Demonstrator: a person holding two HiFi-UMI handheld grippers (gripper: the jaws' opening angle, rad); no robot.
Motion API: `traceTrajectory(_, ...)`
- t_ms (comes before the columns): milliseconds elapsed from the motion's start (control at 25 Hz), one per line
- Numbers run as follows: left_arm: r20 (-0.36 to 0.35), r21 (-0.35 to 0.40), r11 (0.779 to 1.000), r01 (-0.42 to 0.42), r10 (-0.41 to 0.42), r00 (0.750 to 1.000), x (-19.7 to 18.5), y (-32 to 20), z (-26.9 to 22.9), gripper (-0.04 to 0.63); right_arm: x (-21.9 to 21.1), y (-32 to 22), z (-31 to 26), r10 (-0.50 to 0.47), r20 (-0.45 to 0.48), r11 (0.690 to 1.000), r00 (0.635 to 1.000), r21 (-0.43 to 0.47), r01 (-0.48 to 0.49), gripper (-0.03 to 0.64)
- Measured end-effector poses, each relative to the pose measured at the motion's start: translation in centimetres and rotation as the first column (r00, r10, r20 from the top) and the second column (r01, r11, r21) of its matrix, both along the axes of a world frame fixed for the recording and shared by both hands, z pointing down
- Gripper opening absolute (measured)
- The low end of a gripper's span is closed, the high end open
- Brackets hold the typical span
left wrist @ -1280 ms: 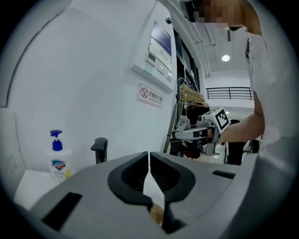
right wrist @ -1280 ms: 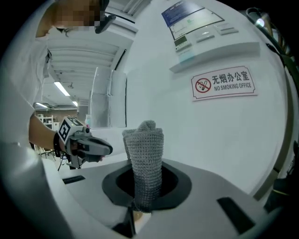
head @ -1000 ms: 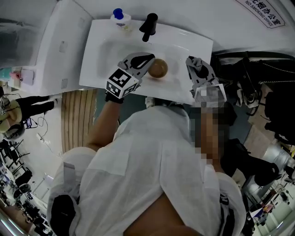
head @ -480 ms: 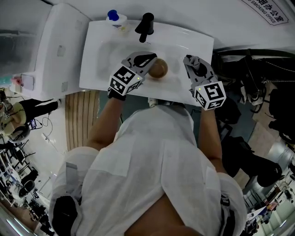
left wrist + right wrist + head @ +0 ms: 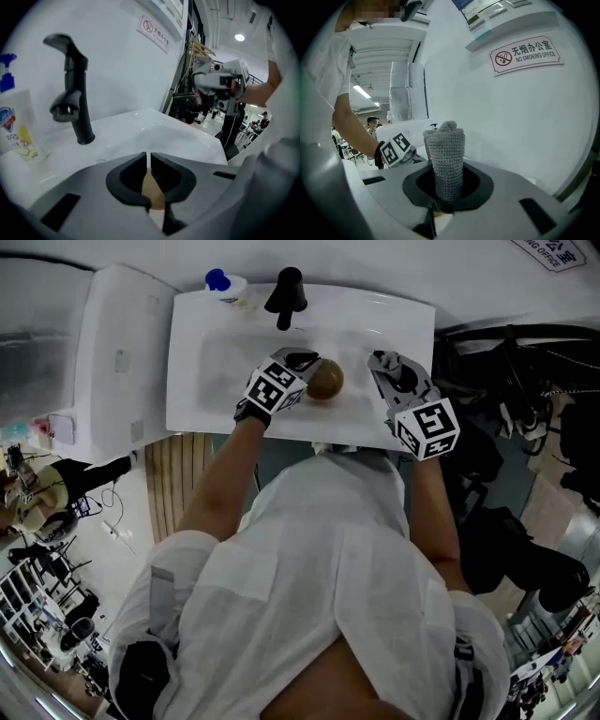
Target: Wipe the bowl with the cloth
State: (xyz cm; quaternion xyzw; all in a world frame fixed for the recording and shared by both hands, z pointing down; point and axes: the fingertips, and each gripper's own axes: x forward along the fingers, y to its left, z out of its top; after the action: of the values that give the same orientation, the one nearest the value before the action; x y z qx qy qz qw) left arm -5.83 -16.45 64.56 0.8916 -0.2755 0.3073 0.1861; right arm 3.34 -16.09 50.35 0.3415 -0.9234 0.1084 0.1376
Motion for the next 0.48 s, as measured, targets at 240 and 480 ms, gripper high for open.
traceTrajectory(240, 0.121, -0.106, 0.994, -0.034, 0.047, 0.992, 0.2, -0.3, 5.7, 0.109, 0.7, 0.3, -0.4, 0.005, -0.015, 1.000, 1.000, -0.002, -0.005, 0.043)
traceTrajectory(480, 0.244, -0.183, 0.978, -0.101, 0.144, 0.959, 0.1, -0.3, 10.1, 0.120, 1.6, 1.5, -0.1, 0.006, -0.048, 1.000, 0.999, -0.026, -0.008, 0.043)
